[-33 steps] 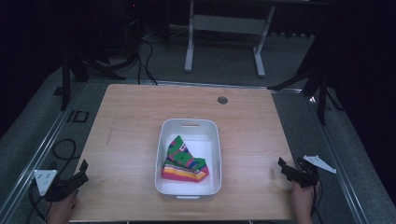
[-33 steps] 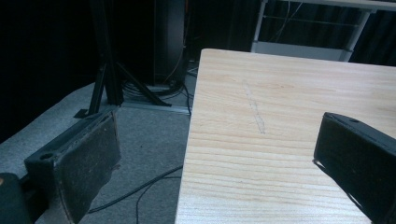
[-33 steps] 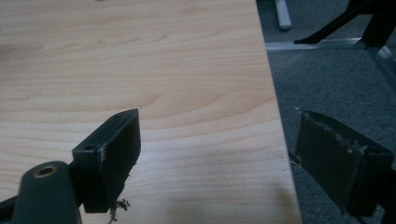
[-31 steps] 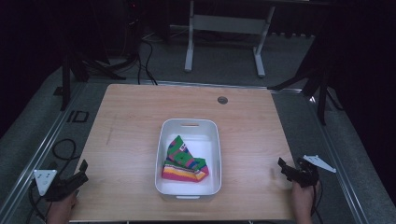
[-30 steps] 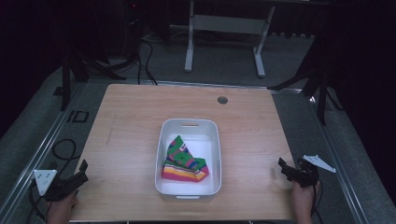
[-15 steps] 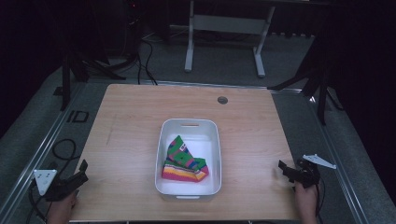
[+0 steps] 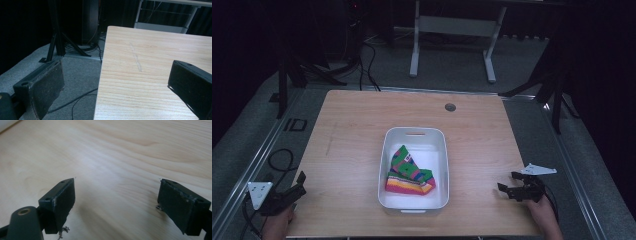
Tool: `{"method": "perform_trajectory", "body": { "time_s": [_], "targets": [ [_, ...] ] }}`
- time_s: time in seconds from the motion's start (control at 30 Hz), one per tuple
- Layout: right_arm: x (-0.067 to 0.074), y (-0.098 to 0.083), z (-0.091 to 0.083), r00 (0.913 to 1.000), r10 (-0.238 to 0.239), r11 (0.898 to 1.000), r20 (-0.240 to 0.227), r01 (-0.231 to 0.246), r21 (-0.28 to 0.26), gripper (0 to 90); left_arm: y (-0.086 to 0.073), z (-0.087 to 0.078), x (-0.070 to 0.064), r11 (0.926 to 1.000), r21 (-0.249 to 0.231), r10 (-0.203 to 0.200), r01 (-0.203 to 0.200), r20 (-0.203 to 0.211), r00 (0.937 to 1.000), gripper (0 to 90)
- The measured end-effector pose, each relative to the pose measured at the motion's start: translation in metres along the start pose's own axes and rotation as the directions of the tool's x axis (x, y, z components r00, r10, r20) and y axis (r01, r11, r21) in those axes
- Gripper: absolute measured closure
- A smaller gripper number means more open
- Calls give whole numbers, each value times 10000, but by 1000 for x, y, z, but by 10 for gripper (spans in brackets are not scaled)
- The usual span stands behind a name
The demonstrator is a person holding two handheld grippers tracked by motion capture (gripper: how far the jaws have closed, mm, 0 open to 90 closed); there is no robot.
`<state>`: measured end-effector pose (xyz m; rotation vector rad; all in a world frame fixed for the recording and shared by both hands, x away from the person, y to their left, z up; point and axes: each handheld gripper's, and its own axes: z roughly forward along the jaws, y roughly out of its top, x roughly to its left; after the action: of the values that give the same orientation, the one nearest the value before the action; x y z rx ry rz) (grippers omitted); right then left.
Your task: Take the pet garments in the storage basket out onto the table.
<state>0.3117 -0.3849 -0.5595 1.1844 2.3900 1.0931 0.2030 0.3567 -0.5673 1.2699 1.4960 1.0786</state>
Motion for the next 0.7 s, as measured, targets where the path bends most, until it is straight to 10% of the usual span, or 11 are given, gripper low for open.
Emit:
{"method": "perform_trajectory", "body": {
  "time_s": [0.27,0.7],
  "targets": [
    [14,7,2,9769,-1633,9855,-1375,1680,237,141,0,0,0,10000,11,-18,18,-9,10000,9],
    [39,50,7,9288,-2102,9674,-3054,2428,725,140,0,0,0,10000,5,-49,49,25,10000,9]
  ]
}}
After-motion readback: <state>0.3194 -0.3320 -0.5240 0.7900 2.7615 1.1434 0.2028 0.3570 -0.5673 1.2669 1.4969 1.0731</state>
